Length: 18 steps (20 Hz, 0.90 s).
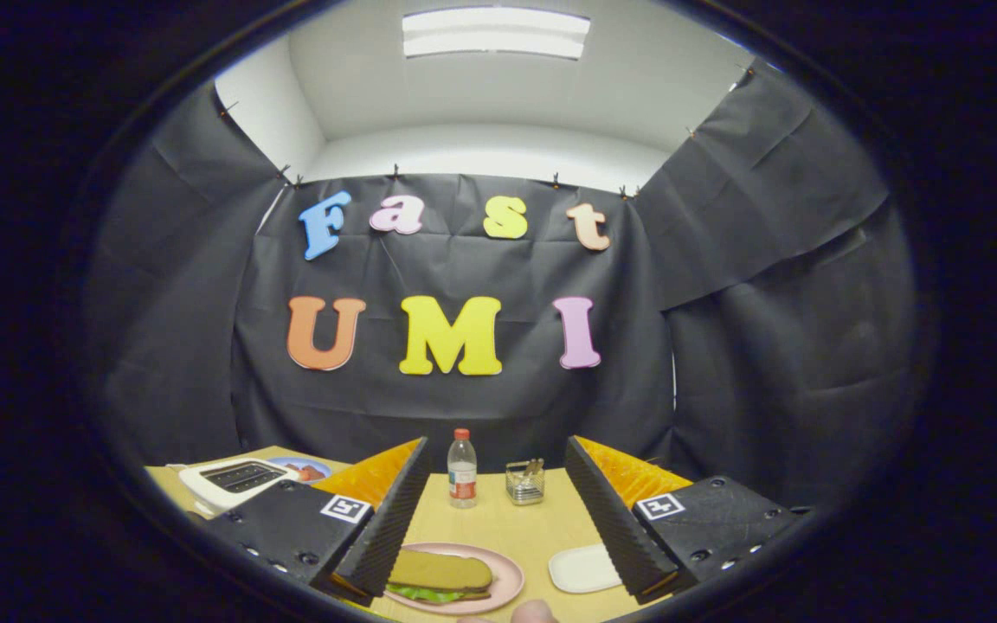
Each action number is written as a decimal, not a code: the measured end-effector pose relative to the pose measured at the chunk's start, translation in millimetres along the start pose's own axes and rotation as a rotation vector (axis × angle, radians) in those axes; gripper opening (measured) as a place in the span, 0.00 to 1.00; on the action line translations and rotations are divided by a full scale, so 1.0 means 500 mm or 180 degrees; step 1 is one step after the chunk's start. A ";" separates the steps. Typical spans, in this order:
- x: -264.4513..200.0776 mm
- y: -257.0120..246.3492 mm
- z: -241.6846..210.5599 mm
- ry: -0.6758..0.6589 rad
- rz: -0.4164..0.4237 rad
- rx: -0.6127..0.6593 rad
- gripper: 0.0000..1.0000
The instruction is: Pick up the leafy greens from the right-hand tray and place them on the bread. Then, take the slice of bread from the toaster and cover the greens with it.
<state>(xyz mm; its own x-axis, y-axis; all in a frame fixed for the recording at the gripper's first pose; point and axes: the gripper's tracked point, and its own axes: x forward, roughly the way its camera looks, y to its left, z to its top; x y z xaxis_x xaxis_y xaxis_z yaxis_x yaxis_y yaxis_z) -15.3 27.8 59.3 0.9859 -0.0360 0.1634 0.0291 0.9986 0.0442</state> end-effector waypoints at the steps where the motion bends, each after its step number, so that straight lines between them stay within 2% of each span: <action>1: -0.007 0.005 0.004 -0.0002 0.0019 0.0019 0.95; 6: -0.030 0.000 -0.014 -0.0052 -0.0037 -0.0181 0.95; 10: -0.030 0.014 -0.045 0.0072 0.0011 -0.0042 0.94; 18: -0.033 0.027 -0.042 0.0030 0.0156 0.0088 0.94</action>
<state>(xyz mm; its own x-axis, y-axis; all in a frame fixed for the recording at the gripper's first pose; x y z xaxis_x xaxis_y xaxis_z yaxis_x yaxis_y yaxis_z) -27.5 42.6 36.5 0.9876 0.0136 0.1566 -0.0238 0.9977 0.0637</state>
